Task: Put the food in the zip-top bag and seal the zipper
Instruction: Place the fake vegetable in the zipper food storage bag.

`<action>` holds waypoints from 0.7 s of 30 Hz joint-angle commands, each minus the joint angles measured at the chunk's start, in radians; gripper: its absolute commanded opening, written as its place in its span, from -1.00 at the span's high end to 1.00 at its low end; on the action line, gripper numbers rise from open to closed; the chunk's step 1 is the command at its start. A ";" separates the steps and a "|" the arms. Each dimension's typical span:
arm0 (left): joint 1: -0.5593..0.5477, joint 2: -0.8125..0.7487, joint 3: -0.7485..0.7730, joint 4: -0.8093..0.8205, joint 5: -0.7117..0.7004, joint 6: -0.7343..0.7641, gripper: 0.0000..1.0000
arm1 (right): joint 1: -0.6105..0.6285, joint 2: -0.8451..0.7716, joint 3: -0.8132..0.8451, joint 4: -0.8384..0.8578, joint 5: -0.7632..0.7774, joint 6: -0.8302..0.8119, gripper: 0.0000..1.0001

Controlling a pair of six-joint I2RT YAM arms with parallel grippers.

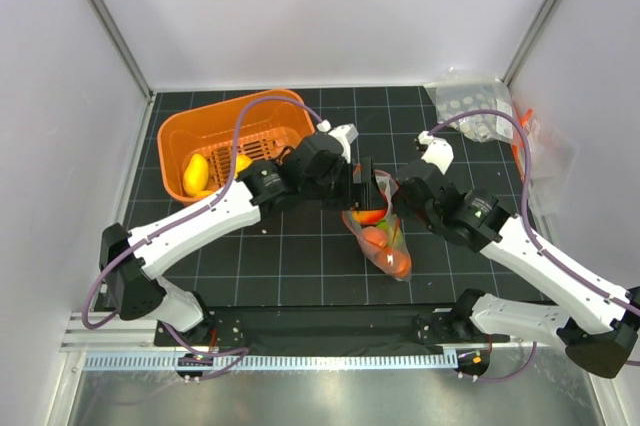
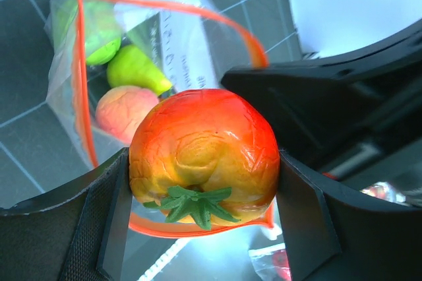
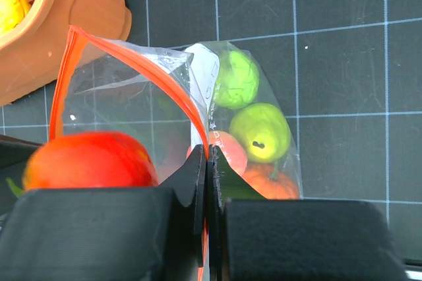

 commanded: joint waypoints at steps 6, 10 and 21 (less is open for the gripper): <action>-0.035 -0.010 0.030 -0.056 -0.093 0.028 -0.99 | -0.001 -0.025 0.023 -0.004 0.046 0.016 0.98; -0.034 -0.003 0.088 -0.107 -0.112 0.047 -1.00 | -0.001 -0.025 0.020 -0.003 0.043 0.014 0.99; -0.031 -0.044 0.090 -0.148 -0.171 0.053 -1.00 | -0.001 -0.036 0.026 -0.029 0.027 -0.003 0.98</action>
